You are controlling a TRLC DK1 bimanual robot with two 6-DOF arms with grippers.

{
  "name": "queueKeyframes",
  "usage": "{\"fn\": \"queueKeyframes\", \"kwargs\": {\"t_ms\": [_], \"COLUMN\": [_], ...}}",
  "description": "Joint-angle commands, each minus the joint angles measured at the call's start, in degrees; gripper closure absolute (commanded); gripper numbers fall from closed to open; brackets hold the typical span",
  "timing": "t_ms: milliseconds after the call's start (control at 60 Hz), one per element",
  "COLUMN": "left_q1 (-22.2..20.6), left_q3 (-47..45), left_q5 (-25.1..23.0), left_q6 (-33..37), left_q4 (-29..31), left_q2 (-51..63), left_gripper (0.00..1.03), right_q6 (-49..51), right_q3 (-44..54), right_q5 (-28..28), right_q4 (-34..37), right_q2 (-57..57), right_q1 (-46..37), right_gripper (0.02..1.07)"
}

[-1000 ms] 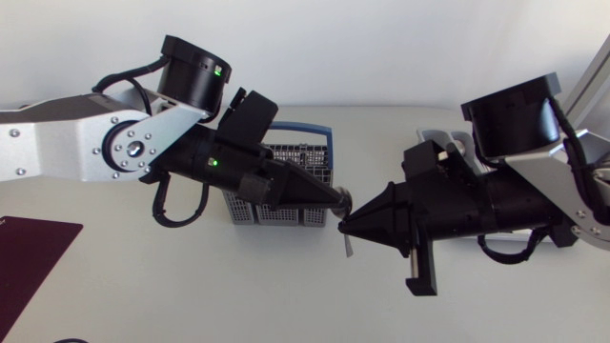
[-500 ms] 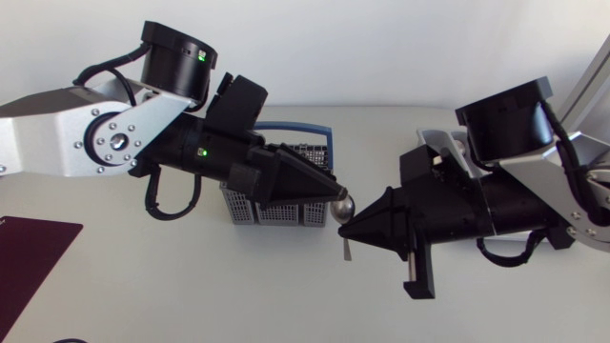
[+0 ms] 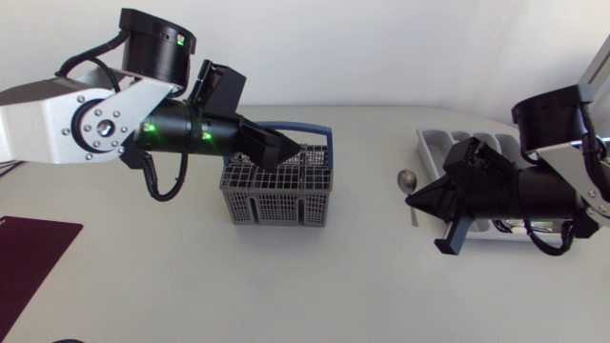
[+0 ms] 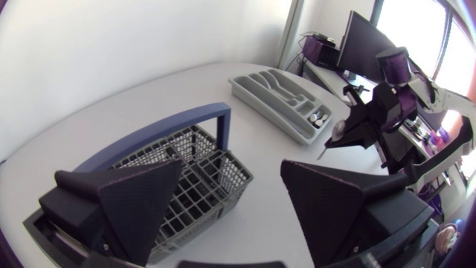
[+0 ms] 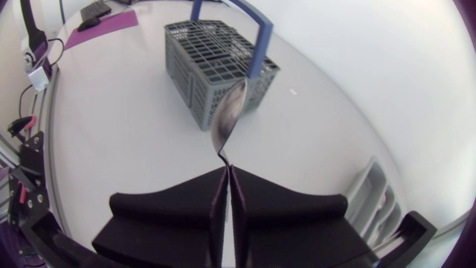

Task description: Transfer all utensils from the basket to the drawer tray.

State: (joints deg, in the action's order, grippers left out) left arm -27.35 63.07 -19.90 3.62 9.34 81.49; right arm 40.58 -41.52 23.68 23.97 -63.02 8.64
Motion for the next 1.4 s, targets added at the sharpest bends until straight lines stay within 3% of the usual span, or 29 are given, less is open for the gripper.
{"fn": "queueKeyframes", "kwargs": {"t_ms": [0,250,650,1200,1267,1383], "left_q1": [1.34,6.00,11.18,15.31,15.58,16.81], "left_q3": [-0.58,-2.07,-5.50,-10.33,-10.95,-12.00], "left_q5": [2.15,3.90,4.43,6.28,7.33,7.42], "left_q6": [1.92,3.41,5.79,8.16,8.78,9.21], "left_q4": [-0.12,0.59,0.59,0.15,0.06,-0.20], "left_q2": [0.68,-0.19,-2.57,-5.64,-6.00,-6.61], "left_gripper": [0.10,0.10,0.08,0.08,0.08,0.08], "right_q6": [4.86,15.94,27.54,36.94,37.03,37.12], "right_q3": [1.61,4.95,5.48,4.34,5.31,6.98], "right_q5": [-1.36,-7.60,-9.44,-15.86,-16.91,-18.14], "right_q4": [-0.68,-8.06,-25.81,-47.52,-50.95,-53.67], "right_q2": [-1.40,-4.39,-18.54,-37.17,-37.43,-35.94], "right_q1": [-4.69,-17.52,-36.24,-43.80,-43.80,-43.71], "right_gripper": [1.01,1.01,1.01,1.01,0.85,0.32]}}
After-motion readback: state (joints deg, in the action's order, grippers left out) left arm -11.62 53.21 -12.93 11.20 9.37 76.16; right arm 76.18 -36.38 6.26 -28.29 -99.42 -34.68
